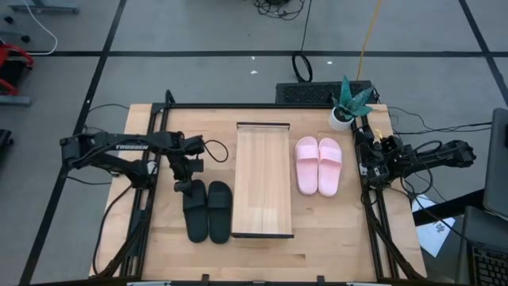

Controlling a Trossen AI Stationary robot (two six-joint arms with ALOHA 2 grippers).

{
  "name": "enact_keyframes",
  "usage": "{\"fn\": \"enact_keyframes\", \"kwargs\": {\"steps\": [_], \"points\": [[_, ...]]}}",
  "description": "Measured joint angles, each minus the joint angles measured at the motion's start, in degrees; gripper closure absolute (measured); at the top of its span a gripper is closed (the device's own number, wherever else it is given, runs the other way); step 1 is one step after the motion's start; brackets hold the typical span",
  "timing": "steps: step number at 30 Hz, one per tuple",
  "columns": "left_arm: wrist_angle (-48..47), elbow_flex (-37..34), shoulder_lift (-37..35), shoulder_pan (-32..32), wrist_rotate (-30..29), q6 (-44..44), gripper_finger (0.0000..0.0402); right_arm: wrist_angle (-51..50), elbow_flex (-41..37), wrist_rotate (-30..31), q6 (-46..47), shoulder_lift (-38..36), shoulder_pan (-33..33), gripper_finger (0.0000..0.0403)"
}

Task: Pick and place slides into the shelf
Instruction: Put the left black slides on the shelf

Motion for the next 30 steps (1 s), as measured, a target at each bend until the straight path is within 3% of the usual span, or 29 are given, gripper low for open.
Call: {"fn": "enact_keyframes", "kwargs": {"steps": [9, 30], "points": [[0.41, 0.0, 0.13, -0.02, -0.87, -0.09, 0.0149, 0.01, 0.0, 0.0, -0.03, 0.0, 0.01, 0.0225], [3.87, 0.0, 4.58, -4.72, 3.94, -0.18, 0.0149, 0.0, 0.0, 0.0, -0.03, 0.0, 0.0, 0.0225]]}}
